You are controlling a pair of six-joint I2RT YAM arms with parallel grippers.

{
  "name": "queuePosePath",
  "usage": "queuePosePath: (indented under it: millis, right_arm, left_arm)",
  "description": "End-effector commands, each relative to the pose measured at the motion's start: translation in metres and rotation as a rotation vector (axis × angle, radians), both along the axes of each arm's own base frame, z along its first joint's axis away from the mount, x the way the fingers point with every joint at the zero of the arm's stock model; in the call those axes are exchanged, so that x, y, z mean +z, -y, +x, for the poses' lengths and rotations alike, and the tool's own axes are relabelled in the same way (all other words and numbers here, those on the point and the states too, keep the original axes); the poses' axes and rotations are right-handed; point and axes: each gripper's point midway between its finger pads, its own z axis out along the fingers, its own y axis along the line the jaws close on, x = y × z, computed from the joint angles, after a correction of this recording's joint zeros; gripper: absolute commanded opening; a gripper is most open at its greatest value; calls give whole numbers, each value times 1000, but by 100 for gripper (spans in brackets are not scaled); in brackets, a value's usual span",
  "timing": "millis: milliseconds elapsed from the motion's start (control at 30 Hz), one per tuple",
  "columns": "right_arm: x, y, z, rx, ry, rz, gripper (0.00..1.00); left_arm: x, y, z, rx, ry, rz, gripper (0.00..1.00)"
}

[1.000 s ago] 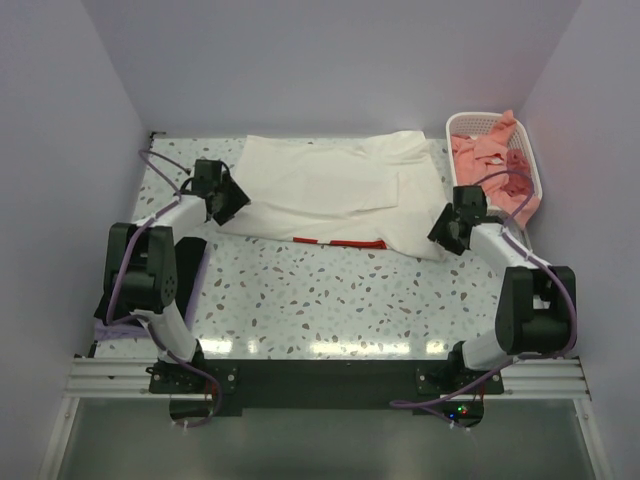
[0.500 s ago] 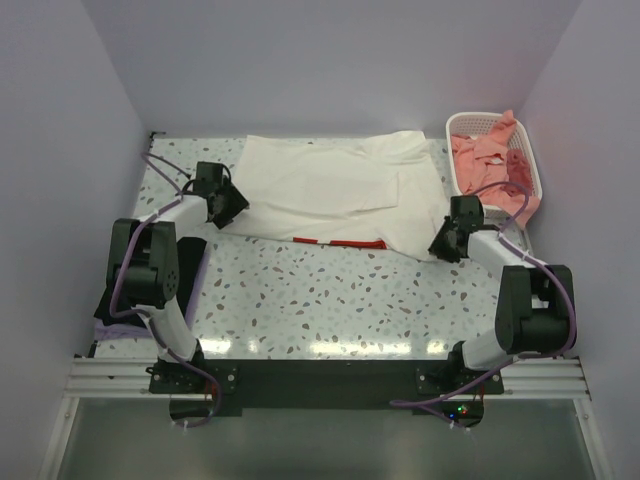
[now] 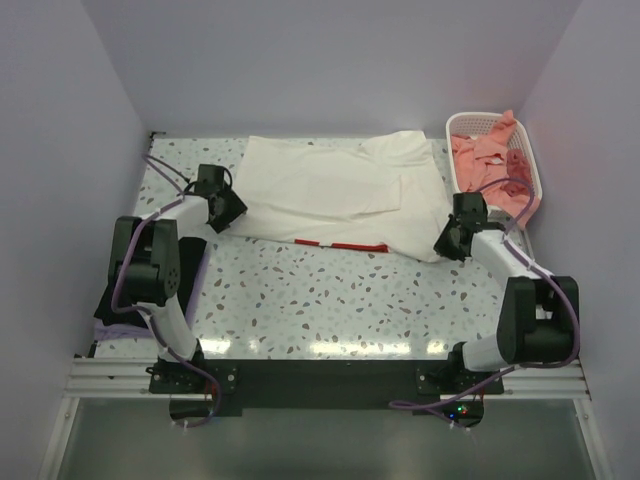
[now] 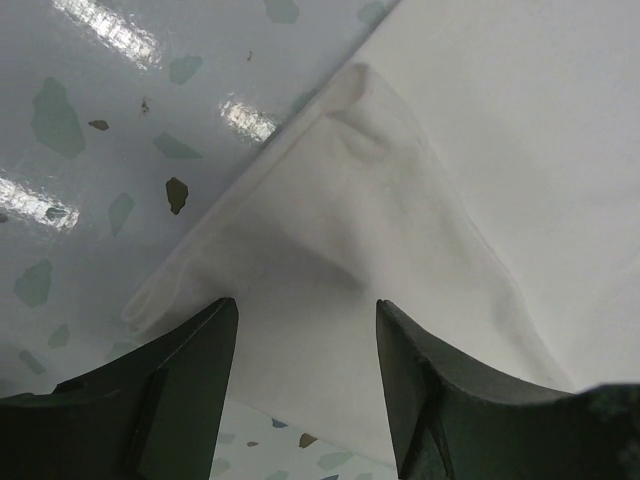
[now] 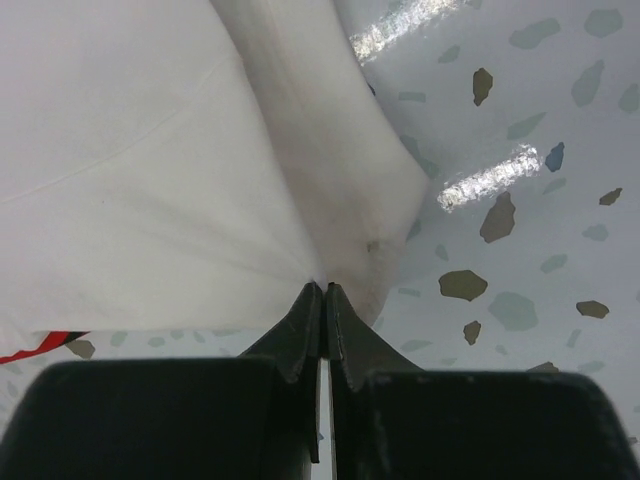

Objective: Fold and stack the t-shirts
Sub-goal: Fold the tshirt

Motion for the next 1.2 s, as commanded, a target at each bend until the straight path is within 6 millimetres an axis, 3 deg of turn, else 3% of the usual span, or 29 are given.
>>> queuePosePath:
  millis: [0,67,200,300,500,633,800,933,1033,1100,1167]
  right_arm:
    - [22,12,2,-11,27,-64,0]
    - [26,24,0,-46,29,-72,0]
    - [28,25,-3,-50,33,-72,0]
    - [29,26,-4,-49,37,-66,1]
    - [18,24,-9,-55,22,-14,5]
    - [13,23,-20,-60,14,9,15]
    - [24,19,-20,-49,42,27,27]
    - [39,6,-9,-9,113,88,34]
    - [51,-15,8,53,188,147,36]
    - [54,-23,19,68,188,149,36]
    - [51,-43,29,115,186,151,35]
  left_arm:
    - [-11,-10,-6,41,-36,30,62]
    - [-15,-11,-9,45,-51,36,62]
    - [-22,-14,-14,57,-79,47,62]
    - [-24,-17,-18,66,-97,63,56]
    - [-25,-23,-24,82,-115,88,56]
    - [-22,-25,-30,81,-128,100,56]
    - [-14,-28,-40,79,-117,110,58]
    - [-7,-24,-41,60,-101,90,61]
    - [9,-18,-33,37,-49,66,61]
    - [24,-16,-24,22,-11,59,61]
    - [36,-11,-18,6,22,41,61]
